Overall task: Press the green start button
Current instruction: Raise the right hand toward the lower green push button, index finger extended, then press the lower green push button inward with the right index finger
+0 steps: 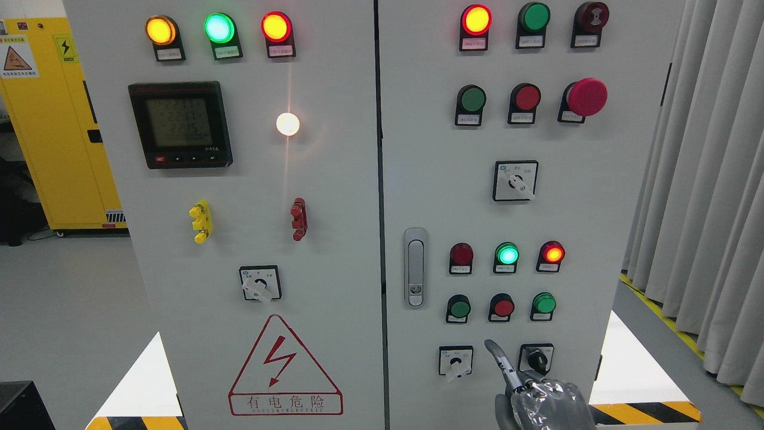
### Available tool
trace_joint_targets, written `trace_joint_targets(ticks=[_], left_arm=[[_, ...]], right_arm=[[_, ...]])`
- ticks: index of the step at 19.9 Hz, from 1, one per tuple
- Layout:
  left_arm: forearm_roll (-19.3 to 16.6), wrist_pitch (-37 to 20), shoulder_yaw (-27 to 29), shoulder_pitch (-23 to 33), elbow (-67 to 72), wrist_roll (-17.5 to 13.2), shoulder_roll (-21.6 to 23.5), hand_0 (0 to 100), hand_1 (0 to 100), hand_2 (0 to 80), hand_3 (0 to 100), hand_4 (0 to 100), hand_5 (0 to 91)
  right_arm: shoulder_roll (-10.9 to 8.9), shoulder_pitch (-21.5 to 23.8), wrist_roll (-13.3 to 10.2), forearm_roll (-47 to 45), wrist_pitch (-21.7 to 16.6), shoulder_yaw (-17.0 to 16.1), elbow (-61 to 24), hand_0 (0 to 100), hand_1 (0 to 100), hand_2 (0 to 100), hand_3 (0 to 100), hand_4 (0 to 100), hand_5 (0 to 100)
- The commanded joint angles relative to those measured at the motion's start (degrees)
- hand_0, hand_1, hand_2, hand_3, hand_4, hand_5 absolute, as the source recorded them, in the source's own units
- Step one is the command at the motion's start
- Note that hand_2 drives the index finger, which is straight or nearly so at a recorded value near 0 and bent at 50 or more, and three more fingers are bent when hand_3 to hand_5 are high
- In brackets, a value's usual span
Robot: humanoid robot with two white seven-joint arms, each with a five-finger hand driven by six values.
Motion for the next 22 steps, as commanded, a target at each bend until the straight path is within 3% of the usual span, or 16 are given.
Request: trace_joint_targets(ticks=[1, 7, 10, 22], left_arm=[[0.01, 0.01, 0.04, 0.00, 0.00, -0.02, 0.01, 12, 56, 0.0, 0, 0, 0.0], [0.01, 0.01, -0.05, 0.00, 0.00, -0.02, -0.08, 12, 56, 0.0, 0, 0, 0.0], [0.01, 0.01, -0.05, 0.00, 0.00, -0.02, 0.01, 12, 56, 0.0, 0, 0, 0.0], [0.01, 0.01, 0.04, 0.00, 0.00, -0.02, 0.01, 12, 56, 0.0, 0, 0, 0.0]], right_arm=[[-0.07, -1.50, 0.10, 1.05, 0.02, 0.54, 0.07, 86, 94, 0, 78, 79, 94], [0.01, -2.73, 0.36, 1.85, 0.02, 2.04, 0.60, 88, 94, 0, 78, 79, 94], [0.01, -3.08, 1.68, 1.85, 0.02, 2.21, 0.86, 88, 94, 0, 78, 79, 94], [0.10, -5.19, 1.77, 1.76, 1.16, 2.65, 3.32, 88, 94, 0, 78, 80, 94]])
